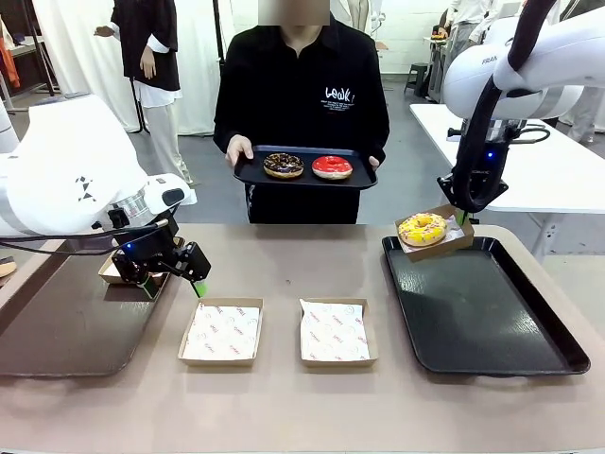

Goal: Individually package the donuts and arrange them on the tray.
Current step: Place the picked Paper togo box on the Handle tray while simultaneously picking up another Paper togo box from the table with the other hand.

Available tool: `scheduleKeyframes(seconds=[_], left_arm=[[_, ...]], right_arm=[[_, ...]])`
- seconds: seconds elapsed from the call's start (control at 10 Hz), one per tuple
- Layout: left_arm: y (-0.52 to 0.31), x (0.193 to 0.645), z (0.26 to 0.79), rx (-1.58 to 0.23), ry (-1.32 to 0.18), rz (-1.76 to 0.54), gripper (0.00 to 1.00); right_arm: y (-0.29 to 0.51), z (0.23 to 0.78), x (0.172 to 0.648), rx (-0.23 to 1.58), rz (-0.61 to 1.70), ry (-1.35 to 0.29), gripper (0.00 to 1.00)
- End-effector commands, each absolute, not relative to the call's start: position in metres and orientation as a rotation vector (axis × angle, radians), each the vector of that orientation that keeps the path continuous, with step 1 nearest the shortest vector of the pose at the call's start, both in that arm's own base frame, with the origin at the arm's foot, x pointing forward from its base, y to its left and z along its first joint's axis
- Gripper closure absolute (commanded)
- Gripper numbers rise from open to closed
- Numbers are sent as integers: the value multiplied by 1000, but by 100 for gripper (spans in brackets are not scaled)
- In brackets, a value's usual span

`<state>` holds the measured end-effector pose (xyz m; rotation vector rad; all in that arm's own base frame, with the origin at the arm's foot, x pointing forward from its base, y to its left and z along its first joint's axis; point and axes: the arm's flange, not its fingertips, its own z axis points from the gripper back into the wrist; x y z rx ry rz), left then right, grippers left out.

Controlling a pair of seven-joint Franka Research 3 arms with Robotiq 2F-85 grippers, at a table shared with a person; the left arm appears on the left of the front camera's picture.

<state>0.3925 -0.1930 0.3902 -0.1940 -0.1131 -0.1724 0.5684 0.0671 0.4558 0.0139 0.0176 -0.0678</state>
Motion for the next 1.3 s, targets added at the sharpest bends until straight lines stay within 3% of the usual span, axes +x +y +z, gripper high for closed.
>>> scheduleKeyframes(seconds=[0.0,0.7,1.2], left_arm=[[-193,391,389,-182,-132,-174,0],[-218,388,374,-116,15,-65,0],[-236,386,356,-71,25,-62,0]], right_arm=[[66,457,568,22,-61,16,99],[77,437,577,16,-44,-93,99],[77,400,588,-3,-16,10,99]])
